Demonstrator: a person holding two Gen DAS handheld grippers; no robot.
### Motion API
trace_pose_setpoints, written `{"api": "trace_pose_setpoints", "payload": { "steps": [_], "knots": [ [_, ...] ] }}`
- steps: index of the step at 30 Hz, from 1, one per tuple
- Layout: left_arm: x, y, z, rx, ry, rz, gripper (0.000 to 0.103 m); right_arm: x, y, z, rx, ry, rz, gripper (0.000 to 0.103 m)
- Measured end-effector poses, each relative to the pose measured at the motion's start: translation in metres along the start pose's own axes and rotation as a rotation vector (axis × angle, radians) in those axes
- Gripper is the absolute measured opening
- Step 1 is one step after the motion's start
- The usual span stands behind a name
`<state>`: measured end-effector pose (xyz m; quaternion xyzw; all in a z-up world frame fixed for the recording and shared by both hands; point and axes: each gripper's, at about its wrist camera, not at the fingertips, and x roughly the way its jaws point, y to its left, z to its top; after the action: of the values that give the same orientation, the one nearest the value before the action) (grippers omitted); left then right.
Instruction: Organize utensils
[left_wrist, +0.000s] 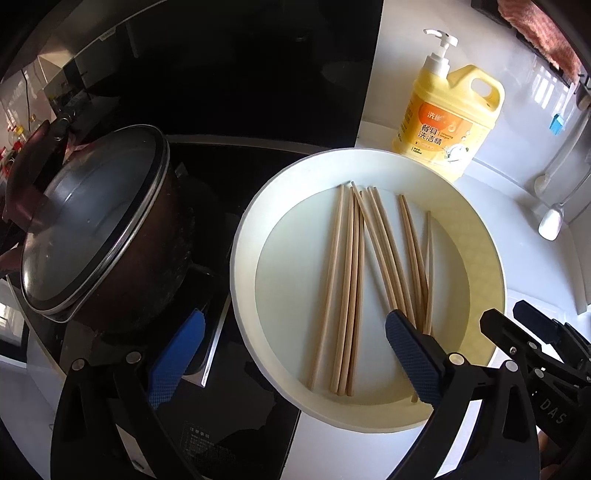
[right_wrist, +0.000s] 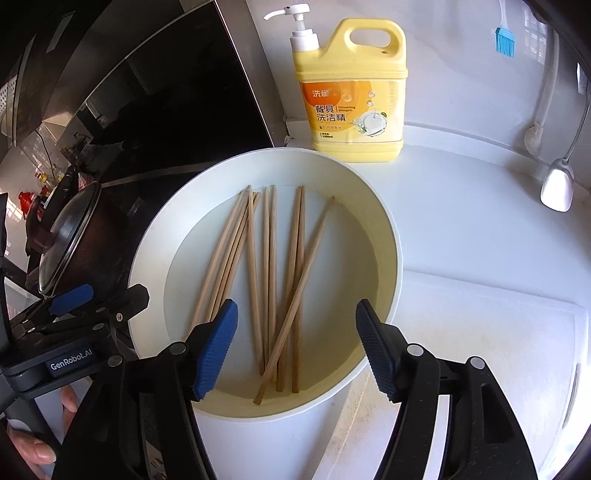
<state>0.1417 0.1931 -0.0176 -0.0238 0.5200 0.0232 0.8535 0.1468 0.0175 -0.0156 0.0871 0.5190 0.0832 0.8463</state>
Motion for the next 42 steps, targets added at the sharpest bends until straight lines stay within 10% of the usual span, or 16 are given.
{"api": "trace_pose_setpoints", "payload": {
  "steps": [42],
  "knots": [
    [-0.033,-0.001,-0.011,0.004,-0.001,-0.003,0.097,-0.038,0.014,-0.012,-0.047,-0.025,-0.045,0.065]
  ]
}}
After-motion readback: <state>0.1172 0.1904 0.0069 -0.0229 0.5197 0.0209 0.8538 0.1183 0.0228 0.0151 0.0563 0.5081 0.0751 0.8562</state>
